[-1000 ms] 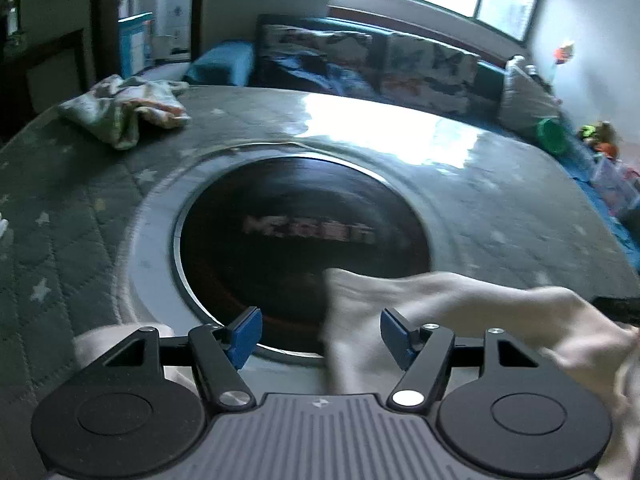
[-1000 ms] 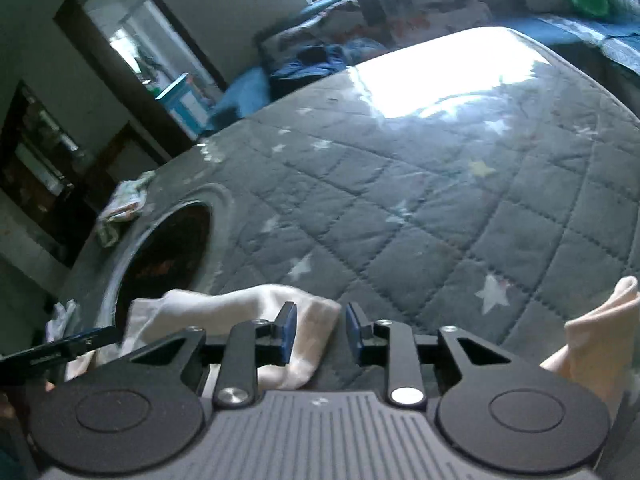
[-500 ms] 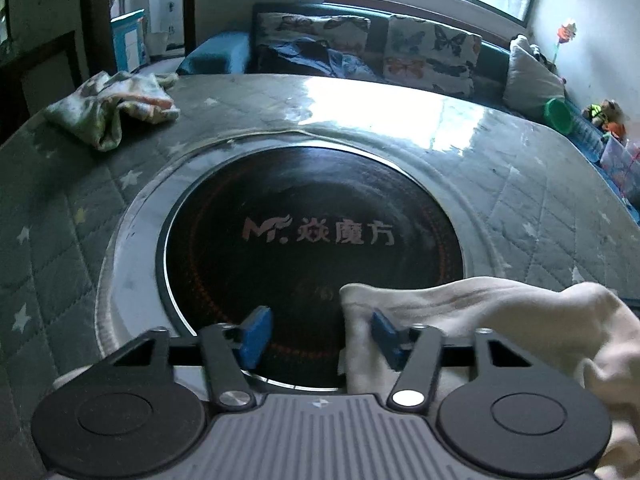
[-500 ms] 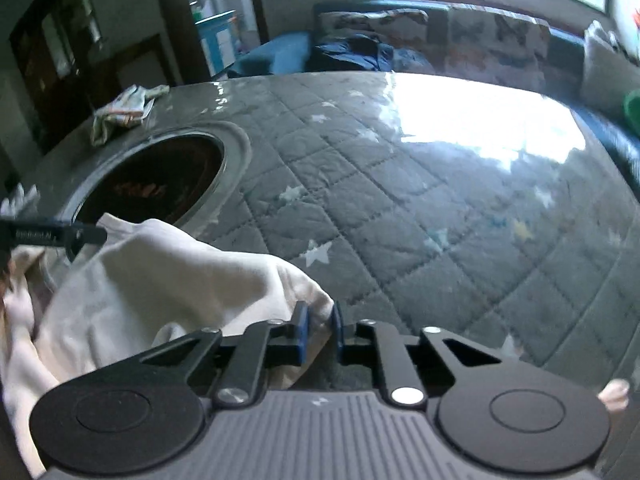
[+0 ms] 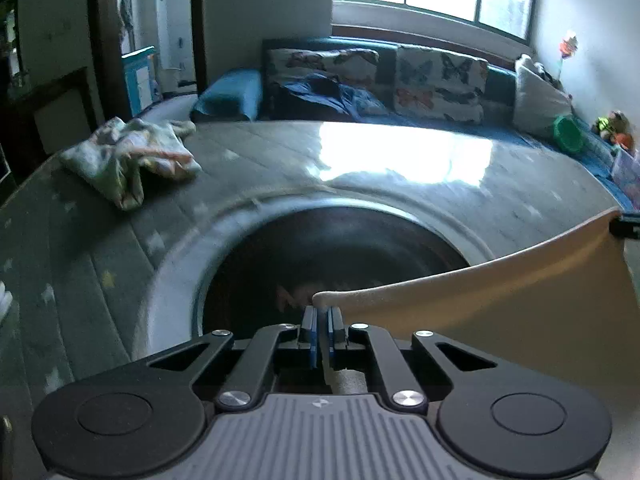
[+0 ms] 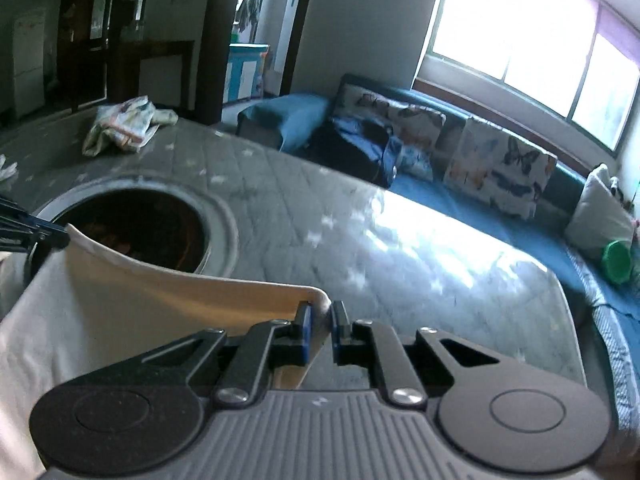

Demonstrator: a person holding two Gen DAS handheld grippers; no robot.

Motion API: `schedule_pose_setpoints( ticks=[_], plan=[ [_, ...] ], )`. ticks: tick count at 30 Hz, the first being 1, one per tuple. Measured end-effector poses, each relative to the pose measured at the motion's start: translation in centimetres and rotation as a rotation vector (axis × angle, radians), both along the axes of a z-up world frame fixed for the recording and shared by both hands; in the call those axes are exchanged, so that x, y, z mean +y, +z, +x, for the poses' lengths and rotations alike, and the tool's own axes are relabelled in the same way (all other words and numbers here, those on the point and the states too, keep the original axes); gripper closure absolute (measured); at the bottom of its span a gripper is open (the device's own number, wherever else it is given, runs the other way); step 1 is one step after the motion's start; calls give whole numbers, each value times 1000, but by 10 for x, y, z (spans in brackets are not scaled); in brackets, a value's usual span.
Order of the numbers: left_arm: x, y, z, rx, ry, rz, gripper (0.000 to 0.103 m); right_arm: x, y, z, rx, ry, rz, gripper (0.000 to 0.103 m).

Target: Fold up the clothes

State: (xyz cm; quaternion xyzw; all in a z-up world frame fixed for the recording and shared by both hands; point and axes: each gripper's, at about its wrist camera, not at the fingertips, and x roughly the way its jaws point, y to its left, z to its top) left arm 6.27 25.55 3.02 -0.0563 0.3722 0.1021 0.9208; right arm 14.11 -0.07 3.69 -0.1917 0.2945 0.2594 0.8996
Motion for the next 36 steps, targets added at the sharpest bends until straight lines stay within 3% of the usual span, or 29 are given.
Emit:
schedule_pose_setpoints(
  ticks=[5, 9, 12, 16, 20, 23, 25, 36],
  plan=[
    [24, 8, 38, -18, 36, 63, 99, 21, -13, 37, -2, -36, -8, 94],
    [48, 8, 67, -3, 71, 24, 99, 34, -30, 64, 24, -72, -7, 94],
    [55, 6, 64, 3, 49, -72, 97, 44, -49, 82, 37, -91, -40, 94],
    [43, 3, 44, -2, 8, -64, 89, 50, -68, 97, 45, -112, -64, 94],
    [22, 1, 22, 0, -13, -73, 80, 48, -65, 100, 56, -104, -48, 90],
    [5, 3, 2, 7, -42, -63, 70, 40, -51, 89, 64, -78, -30, 89],
    [-8, 6, -14, 3, -84, -69, 69, 34, -41, 75, 77, -46, -21, 89],
    [-113, 23, -127, -29, -523, -52, 69, -21, -2, -58, 99, 152, -36, 89]
  ],
)
